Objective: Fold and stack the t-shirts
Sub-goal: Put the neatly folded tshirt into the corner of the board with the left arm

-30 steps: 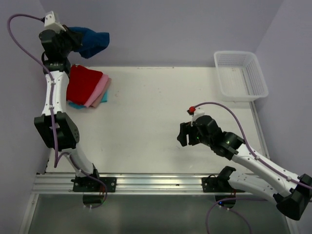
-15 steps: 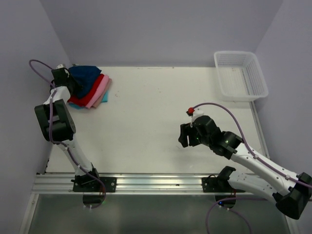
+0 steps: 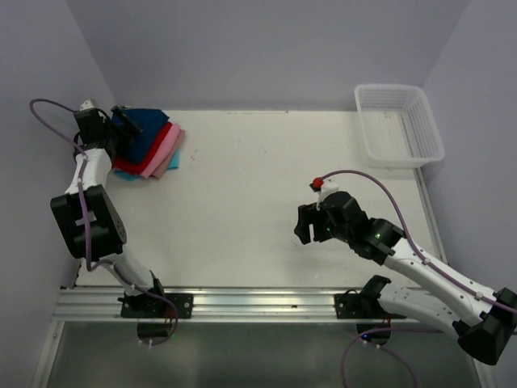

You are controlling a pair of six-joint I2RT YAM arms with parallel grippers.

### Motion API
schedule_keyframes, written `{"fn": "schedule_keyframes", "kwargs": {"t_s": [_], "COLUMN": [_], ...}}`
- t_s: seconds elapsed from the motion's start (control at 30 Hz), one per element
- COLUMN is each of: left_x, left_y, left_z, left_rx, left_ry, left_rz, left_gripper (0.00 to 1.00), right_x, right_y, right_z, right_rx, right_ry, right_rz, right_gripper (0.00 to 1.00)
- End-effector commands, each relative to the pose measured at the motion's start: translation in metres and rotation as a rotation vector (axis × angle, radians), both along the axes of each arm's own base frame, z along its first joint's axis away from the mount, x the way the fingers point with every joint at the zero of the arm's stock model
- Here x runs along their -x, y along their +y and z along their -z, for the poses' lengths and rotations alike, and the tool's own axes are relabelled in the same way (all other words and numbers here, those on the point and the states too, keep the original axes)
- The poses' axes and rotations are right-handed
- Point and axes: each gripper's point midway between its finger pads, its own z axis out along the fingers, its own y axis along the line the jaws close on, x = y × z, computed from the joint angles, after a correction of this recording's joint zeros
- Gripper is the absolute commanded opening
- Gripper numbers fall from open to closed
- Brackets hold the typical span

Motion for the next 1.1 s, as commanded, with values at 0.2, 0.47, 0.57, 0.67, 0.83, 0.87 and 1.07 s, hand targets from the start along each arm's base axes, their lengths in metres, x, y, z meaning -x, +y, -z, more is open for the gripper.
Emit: {"fn": "schedule_keyframes", "kwargs": {"t_s": [0.2,0.47,0.57,0.67,0.83,0.87,1.07], "left_x": [0.066,0.014,-0.02,-0.029,-0.013,-0.009,-0.009], "left_y": [-0.025,-0.026,-0.015,-0.008,-0.024,-0.033,-0.037], "left_z": [-0.132,-0.144,-0.084,-0.022,0.063,0.081,0.02], "left_rx": [0.044,0.041,0.218,0.377,0.607,0.693,0.557], "left_ry": [-0.31,-0.521,-0.416,-0.346,-0.217,-0.178,-0.357], "left_rz": [-0.094,0.052,0.074,0.066,0.028,0.032,0.142], "left_gripper": [1.0,0.28,0.0,0.0,0.0,0.0,0.0], "right_x": [-0.008,0.003,0.006,0.007,0.008,0.007,0.004], "right_y": [0.007,0.019,0.018,0.011,0.005,0.006,0.006], "right_z": [-0.012,-0.015,-0.017,-0.018,-0.021,-0.023,-0.022], "right_rx": [-0.023,-0.1,-0.112,-0.113,-0.112,-0.113,-0.089], "right_ry": [-0.039,-0.02,-0.02,-0.026,-0.04,-0.041,-0.044], "right_rz": [-0.009,-0.067,-0.064,-0.041,-0.017,-0.019,-0.023], "right_gripper": [0.85,0.5,0.07,0.0,0.0,0.0,0.0]}}
